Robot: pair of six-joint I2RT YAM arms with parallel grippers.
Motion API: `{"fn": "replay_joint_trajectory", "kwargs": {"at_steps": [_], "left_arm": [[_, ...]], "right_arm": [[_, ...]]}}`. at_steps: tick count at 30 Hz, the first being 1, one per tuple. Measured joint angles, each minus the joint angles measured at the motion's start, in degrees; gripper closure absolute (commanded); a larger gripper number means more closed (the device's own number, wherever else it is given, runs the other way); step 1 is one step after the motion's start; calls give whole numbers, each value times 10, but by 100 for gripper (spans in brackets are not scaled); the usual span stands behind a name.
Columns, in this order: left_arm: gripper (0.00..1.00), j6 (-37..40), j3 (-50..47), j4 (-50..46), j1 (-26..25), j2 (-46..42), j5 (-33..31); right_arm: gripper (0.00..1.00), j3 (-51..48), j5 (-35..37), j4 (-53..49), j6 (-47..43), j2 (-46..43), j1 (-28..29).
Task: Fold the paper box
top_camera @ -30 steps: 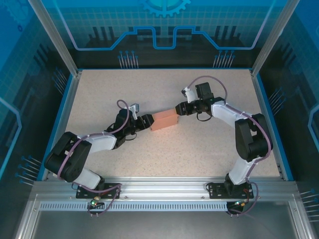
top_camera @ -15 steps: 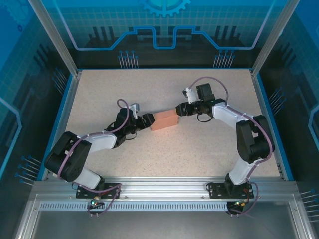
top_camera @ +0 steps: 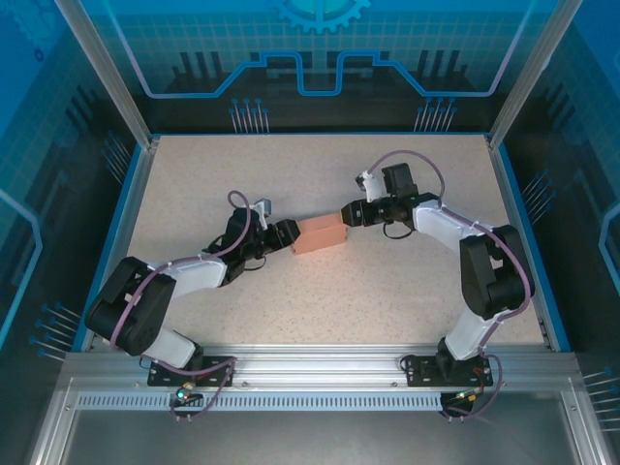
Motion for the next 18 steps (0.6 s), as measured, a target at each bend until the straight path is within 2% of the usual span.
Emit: {"fn": "replay_joint_trajectory", "kwargs": {"at_steps": [6, 18], "left_arm": [[52, -10, -14, 31, 0, 1, 3], [49, -12, -15, 30, 0, -1, 3]], "right_arm": [[56, -17, -9, 24, 1, 0, 0], [53, -22, -35, 37, 19, 0, 0]]}}
